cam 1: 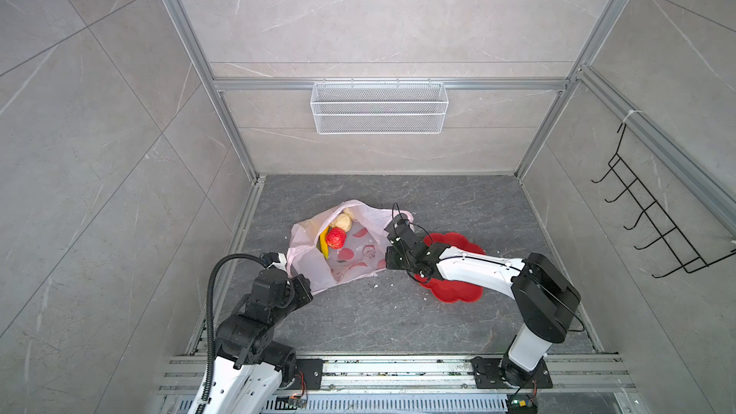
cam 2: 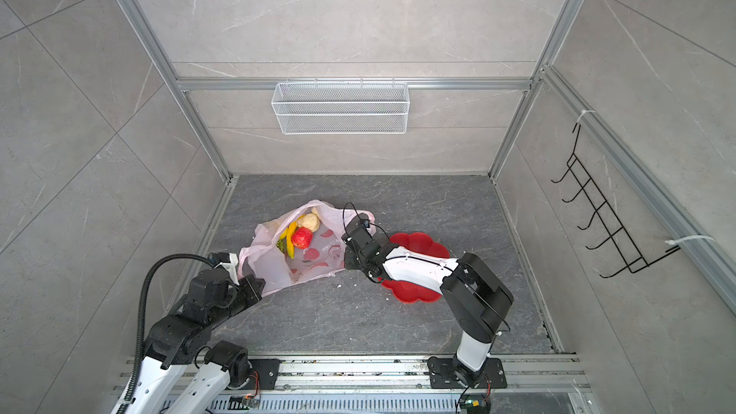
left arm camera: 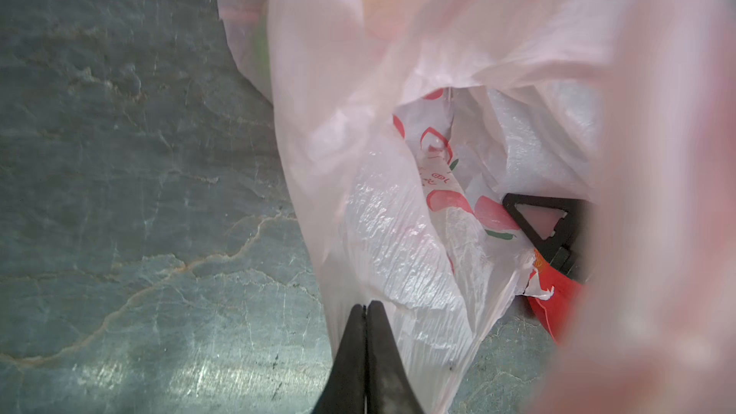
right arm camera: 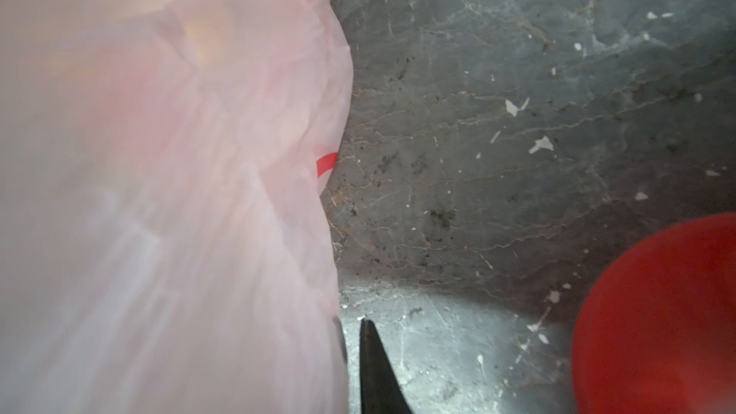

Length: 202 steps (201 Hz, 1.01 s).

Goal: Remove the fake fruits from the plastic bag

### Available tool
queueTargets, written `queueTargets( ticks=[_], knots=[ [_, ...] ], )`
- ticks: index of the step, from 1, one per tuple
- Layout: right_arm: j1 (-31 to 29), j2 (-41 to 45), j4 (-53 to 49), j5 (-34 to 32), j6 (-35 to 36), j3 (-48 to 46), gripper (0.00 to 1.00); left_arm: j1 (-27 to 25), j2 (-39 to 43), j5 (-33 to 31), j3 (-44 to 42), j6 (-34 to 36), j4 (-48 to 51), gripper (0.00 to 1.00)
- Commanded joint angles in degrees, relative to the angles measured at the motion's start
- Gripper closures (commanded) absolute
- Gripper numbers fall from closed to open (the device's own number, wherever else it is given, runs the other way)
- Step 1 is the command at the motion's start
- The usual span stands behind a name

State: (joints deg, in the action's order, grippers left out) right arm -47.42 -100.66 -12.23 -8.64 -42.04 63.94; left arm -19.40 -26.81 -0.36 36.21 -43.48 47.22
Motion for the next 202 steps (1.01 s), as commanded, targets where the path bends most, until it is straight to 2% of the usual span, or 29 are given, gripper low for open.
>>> queueTargets(
  ticks=[1, 39, 77, 112, 167, 202],
  knots=[
    [-0.1, -1.8, -5.5, -3.5, 0.1, 2.4, 0.85, -0.7, 0.2, 0.2, -0.5, -2.9, 2.1, 0.95],
    [-0.1, -0.4, -7.7, -4.6, 0.4, 2.8, 0.77, -2.2, -2.5, -2.9, -0.2, -3.6, 3.1, 0.97],
    [-0.1, 2.6, -10.7, -3.0, 2.5, 5.0, 0.63, -4.3, -7.6, -8.0, 1.6, -2.5, 1.8, 0.97],
    [-1.0, 6.9, -14.7, -1.7, 4.0, 6.3, 0.55, -5.5, -10.7, -11.8, 1.7, -1.7, -1.1, 0.98],
    [-7.3, 12.8, -25.4, -5.8, 6.1, 13.1, 0.52, -5.8, -9.3, -14.4, 0.7, -1.0, -2.2, 0.98],
    [-12.2, 8.4, -26.3, -4.8, 9.6, 23.5, 0.52, -5.7, -8.6, -14.7, 0.2, -0.8, -2.1, 0.99]
  ],
)
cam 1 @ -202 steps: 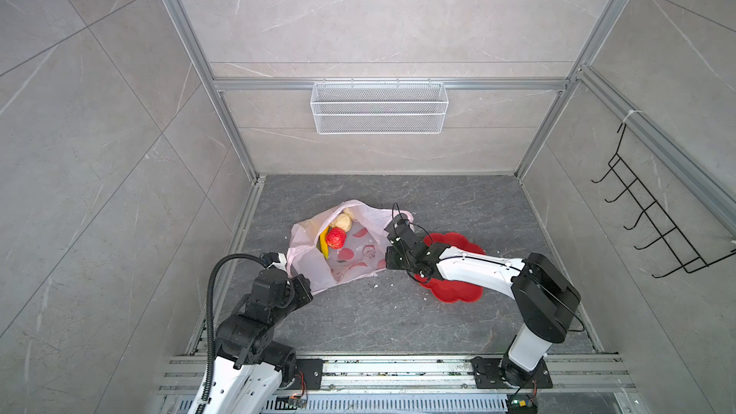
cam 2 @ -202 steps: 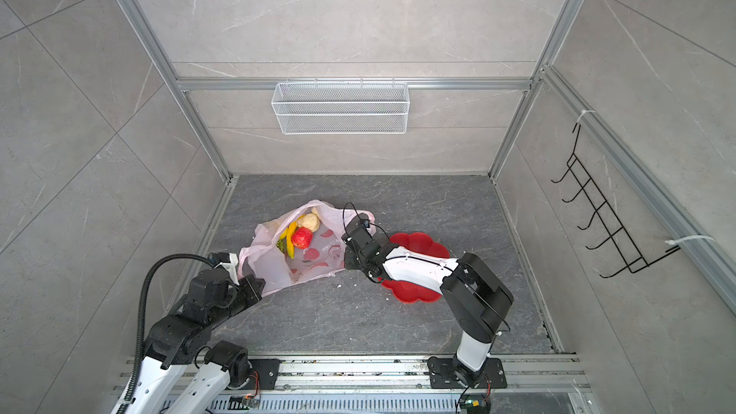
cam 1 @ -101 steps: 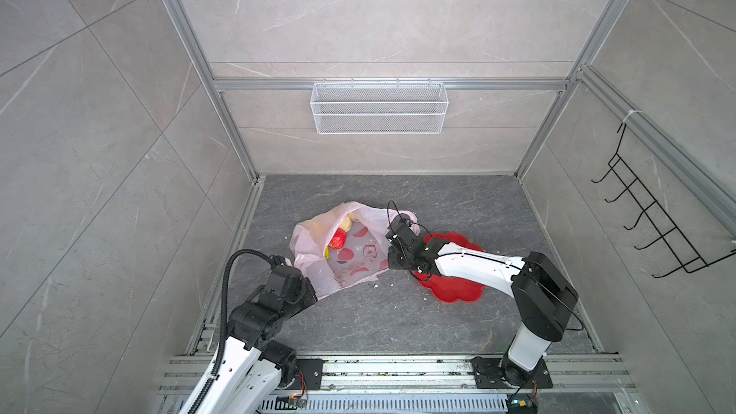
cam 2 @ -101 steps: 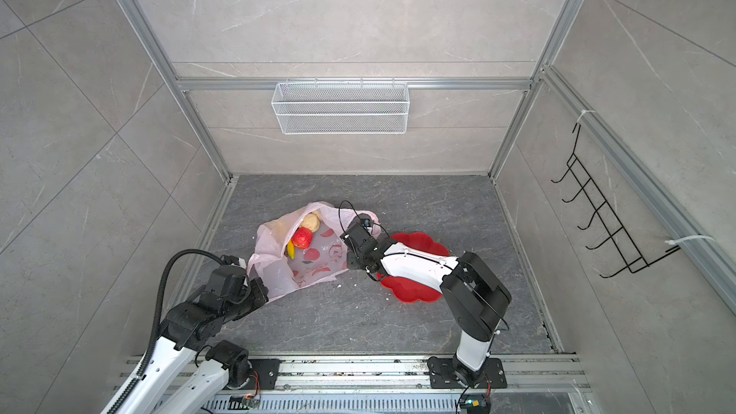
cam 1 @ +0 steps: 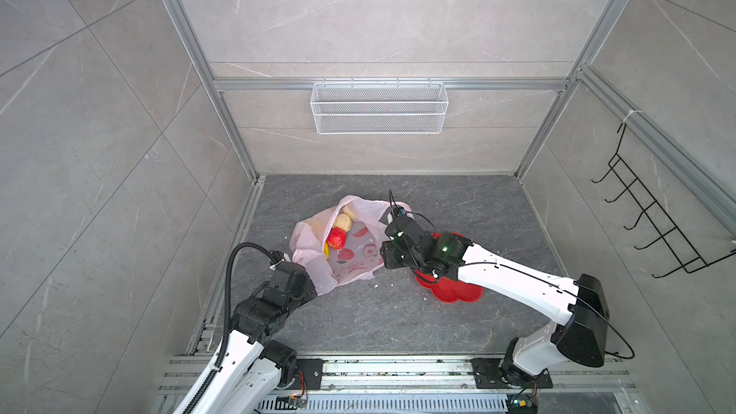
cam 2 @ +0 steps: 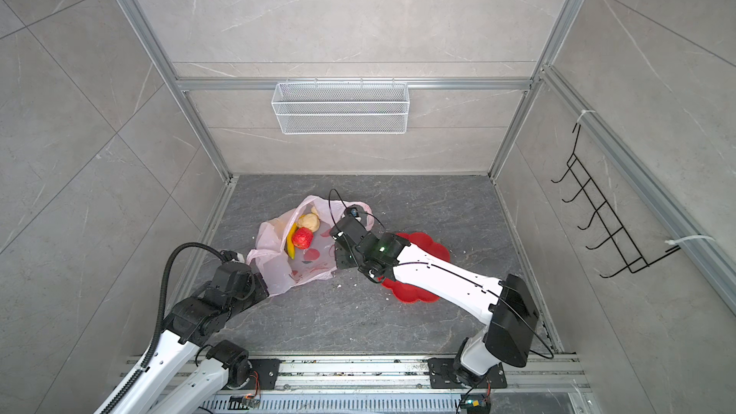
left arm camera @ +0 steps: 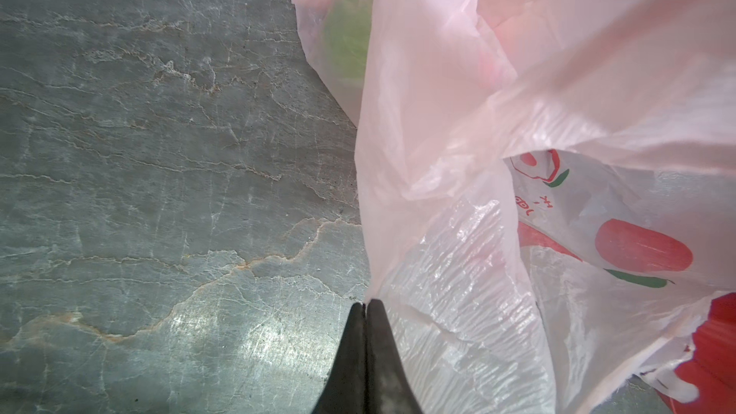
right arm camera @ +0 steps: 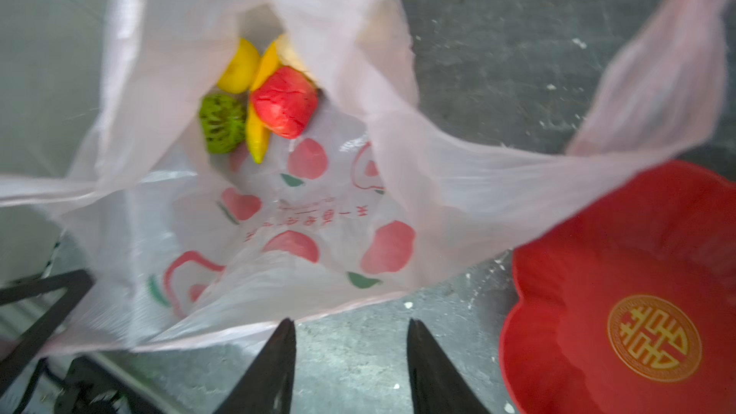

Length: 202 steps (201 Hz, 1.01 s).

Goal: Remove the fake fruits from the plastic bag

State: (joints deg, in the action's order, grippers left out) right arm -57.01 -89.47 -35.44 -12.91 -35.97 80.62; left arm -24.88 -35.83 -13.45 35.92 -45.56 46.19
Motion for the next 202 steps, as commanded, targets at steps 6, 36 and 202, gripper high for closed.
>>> queueTargets(
  ticks=[6, 36, 202],
  knots=[
    [-3.0, -4.3, -2.3, -0.1, 4.0, 8.5, 0.53, -0.2, 0.5, -1.8, 0.4, 1.3, -1.1, 0.99],
    [-3.2, -13.9, 2.1, 1.4, 3.9, 15.1, 0.55, -0.3, 2.3, -3.1, -0.3, 0.7, -0.6, 0.99],
    [3.3, -43.6, 17.3, 7.9, -12.6, 30.7, 0.28, -0.2, 5.6, -5.4, -2.9, -1.7, 1.1, 1.00]
  ],
)
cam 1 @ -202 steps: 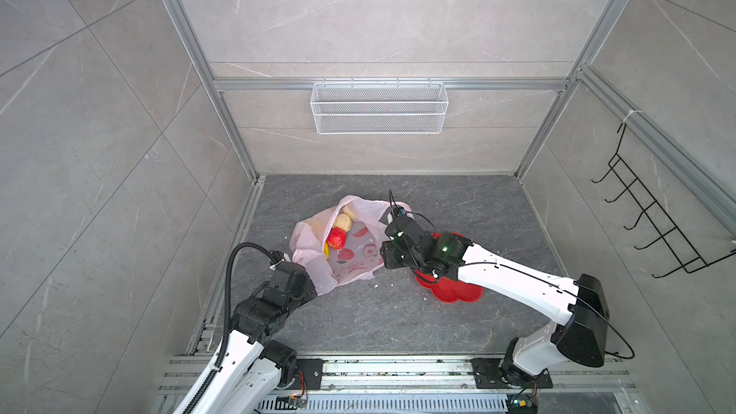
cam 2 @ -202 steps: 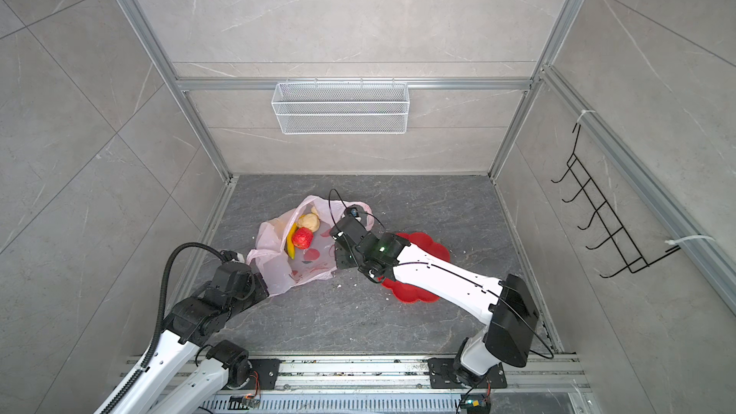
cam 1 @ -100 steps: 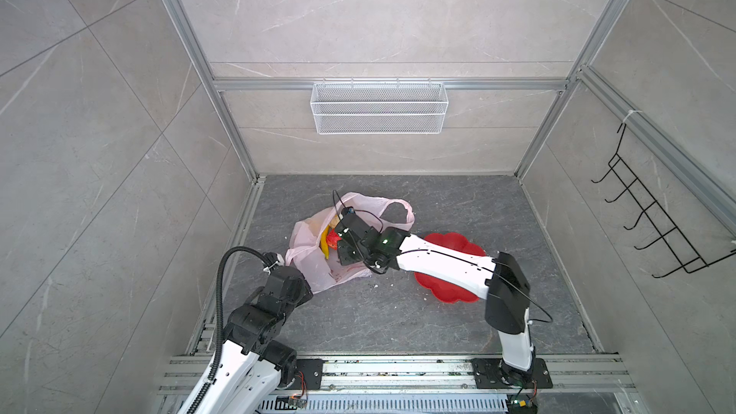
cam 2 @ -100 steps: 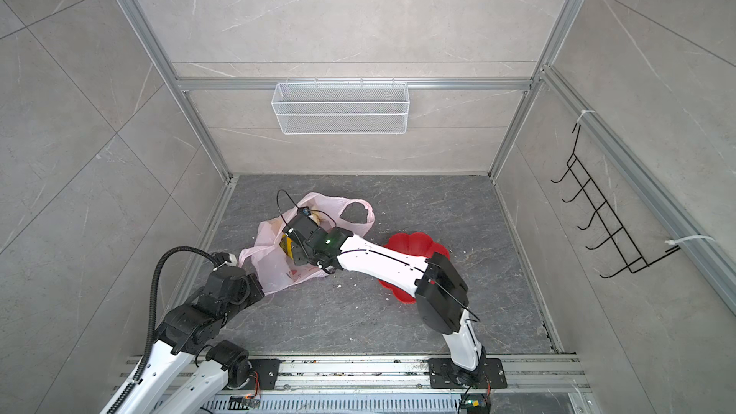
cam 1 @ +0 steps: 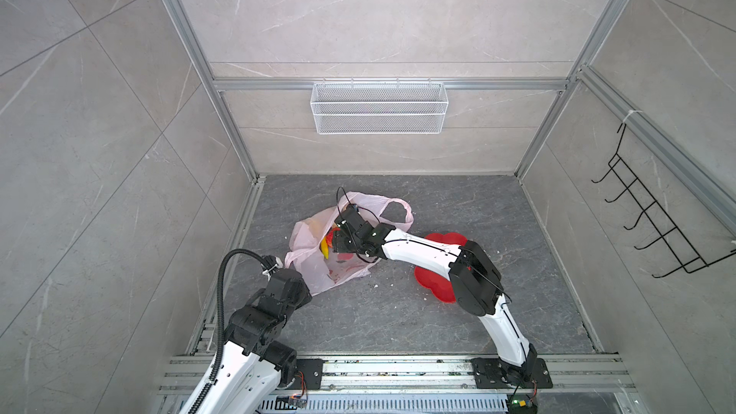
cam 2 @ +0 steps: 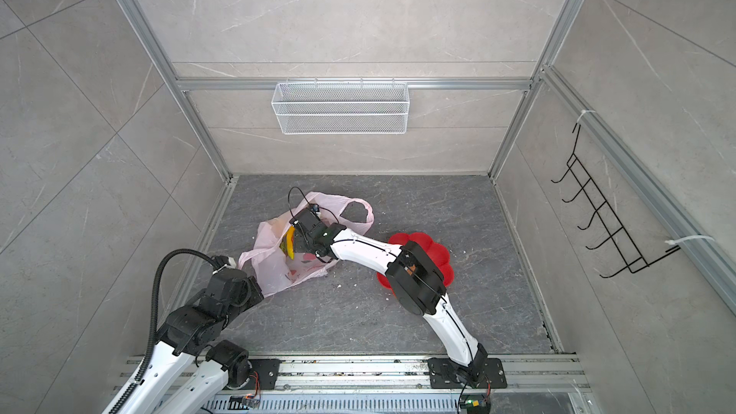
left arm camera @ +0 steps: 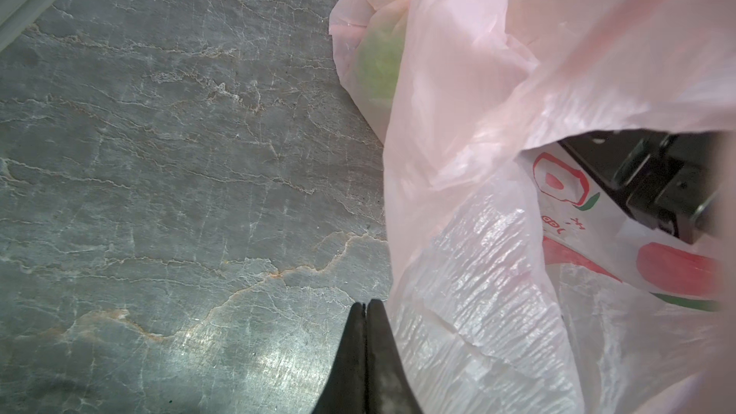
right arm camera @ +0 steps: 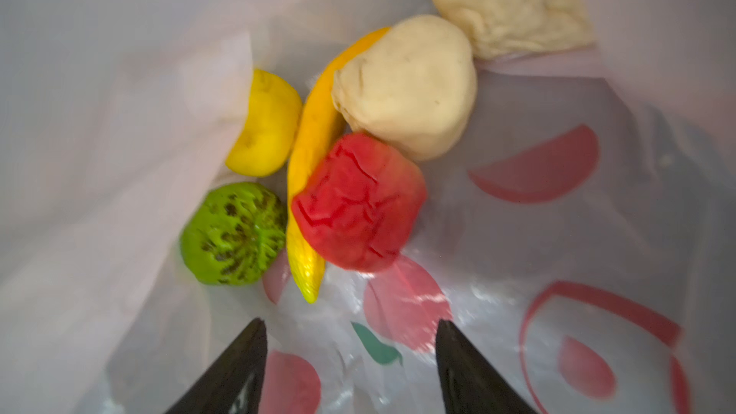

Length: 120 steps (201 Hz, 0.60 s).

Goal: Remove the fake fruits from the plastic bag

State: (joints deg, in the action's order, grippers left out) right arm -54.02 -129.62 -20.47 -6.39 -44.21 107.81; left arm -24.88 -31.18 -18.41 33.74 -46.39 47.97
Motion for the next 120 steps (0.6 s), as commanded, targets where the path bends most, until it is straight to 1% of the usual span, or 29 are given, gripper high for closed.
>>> queueTargets(
  ticks=[1, 36, 80, 120],
  knots=[
    [0.3, -3.7, 2.3, 1.4, -4.6, 3.8, 0.28, -0.2, 1.0, -0.3, -0.7, -0.9, -0.7, 1.00],
    [0.6, -8.3, -3.0, 0.2, -7.1, 11.1, 0.27, -0.3, 1.4, -0.3, -0.8, 0.3, -1.5, 1.00],
    [0.6, -8.8, -8.2, -4.0, -8.7, 14.0, 0.23, -0.3, 1.5, 0.2, -0.9, 1.1, -2.5, 1.00],
    [0.6, -11.1, -12.0, -4.2, -9.6, 17.9, 0.21, -0.3, 2.3, 0.7, -1.6, 1.0, -2.8, 1.00]
  ],
)
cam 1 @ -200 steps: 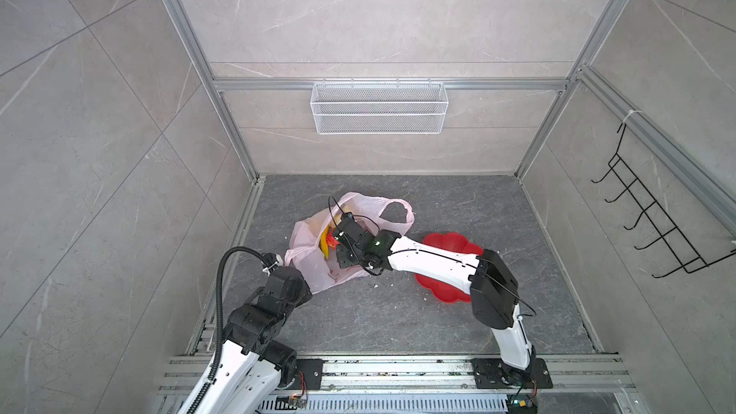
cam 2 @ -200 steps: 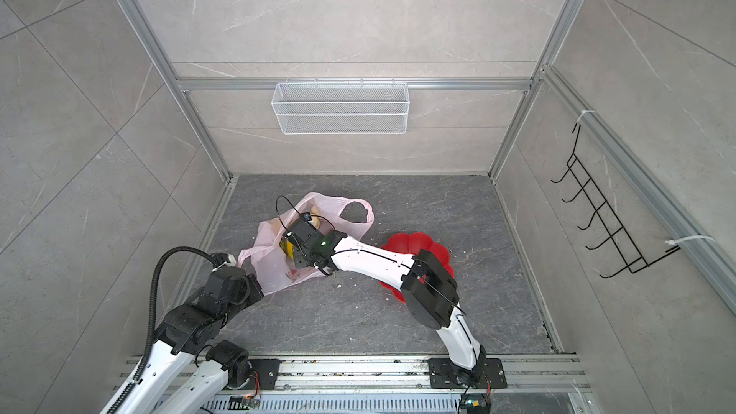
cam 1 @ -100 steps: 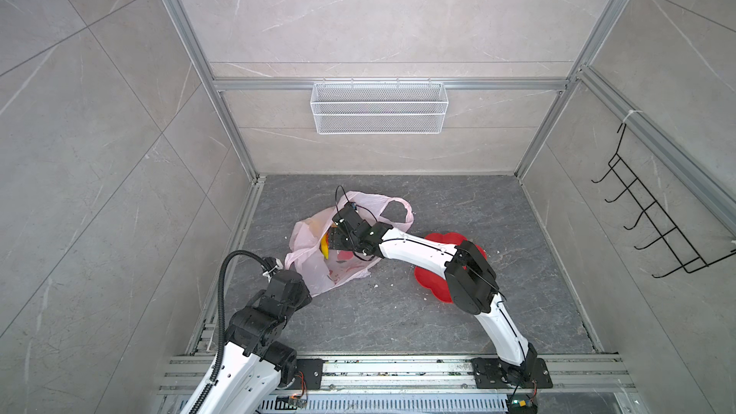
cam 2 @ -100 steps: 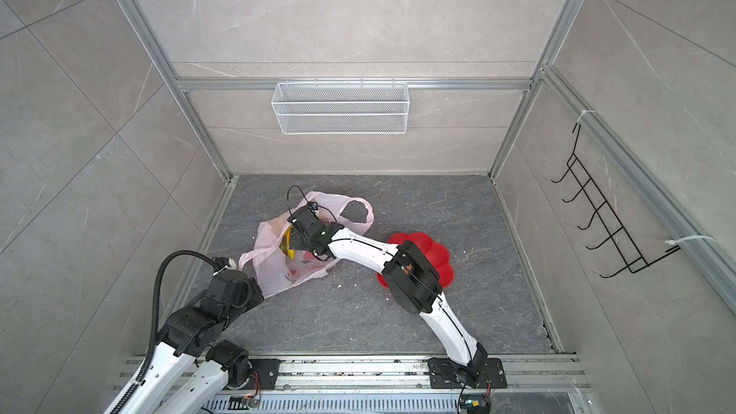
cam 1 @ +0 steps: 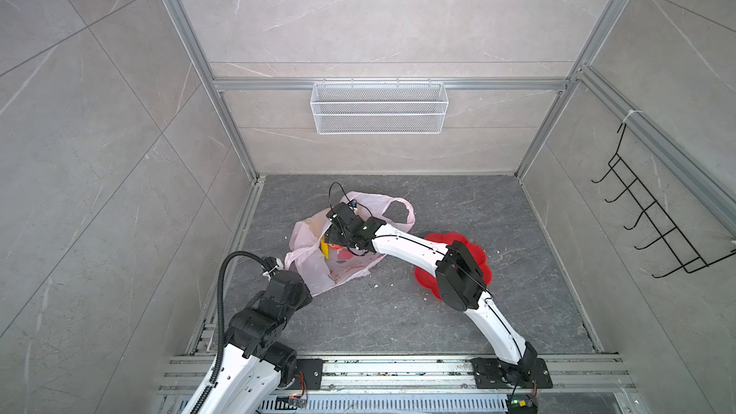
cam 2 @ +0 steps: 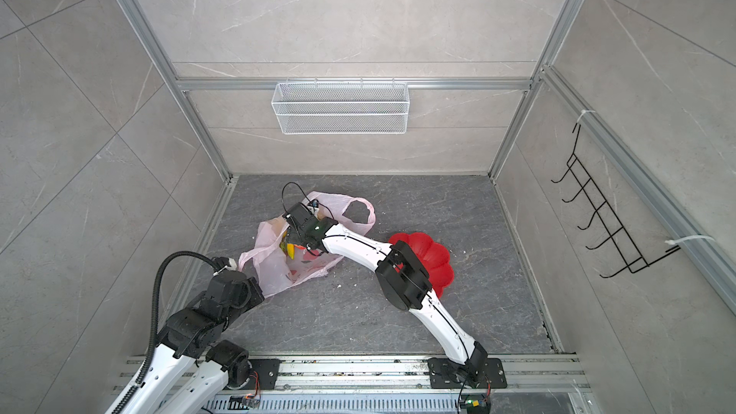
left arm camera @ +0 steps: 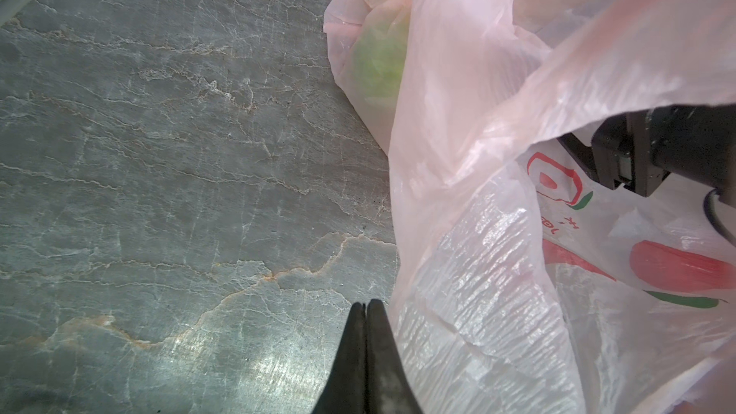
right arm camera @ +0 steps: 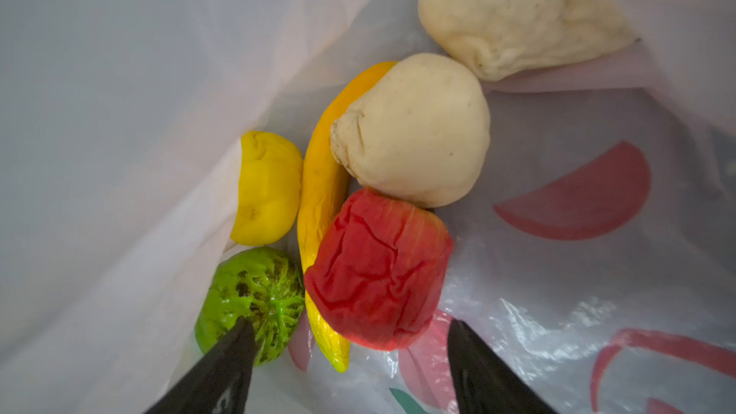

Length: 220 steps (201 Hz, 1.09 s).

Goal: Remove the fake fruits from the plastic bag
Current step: 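Lower the right gripper into the bag toward the red apple while the left holds it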

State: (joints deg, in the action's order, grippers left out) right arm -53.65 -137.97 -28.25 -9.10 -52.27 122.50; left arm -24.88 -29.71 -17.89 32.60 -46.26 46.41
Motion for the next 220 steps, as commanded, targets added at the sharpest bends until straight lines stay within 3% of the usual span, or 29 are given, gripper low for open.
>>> queueTargets(
  ticks=[1, 164, 220],
  knots=[
    [0.2, -2.8, -4.3, -1.5, -1.6, 3.2, 0.21, -0.3, 0.9, 0.2, -0.5, 0.8, -1.3, 1.00],
    [0.6, -15.1, -13.8, -2.8, -4.7, 20.0, 0.21, -0.3, 3.4, 1.0, -2.3, 0.8, -2.1, 1.00],
    [0.8, -15.4, -14.2, -2.8, -4.4, 20.5, 0.36, -0.3, 3.6, 1.2, -2.2, 1.0, -2.2, 1.00]
  ],
)
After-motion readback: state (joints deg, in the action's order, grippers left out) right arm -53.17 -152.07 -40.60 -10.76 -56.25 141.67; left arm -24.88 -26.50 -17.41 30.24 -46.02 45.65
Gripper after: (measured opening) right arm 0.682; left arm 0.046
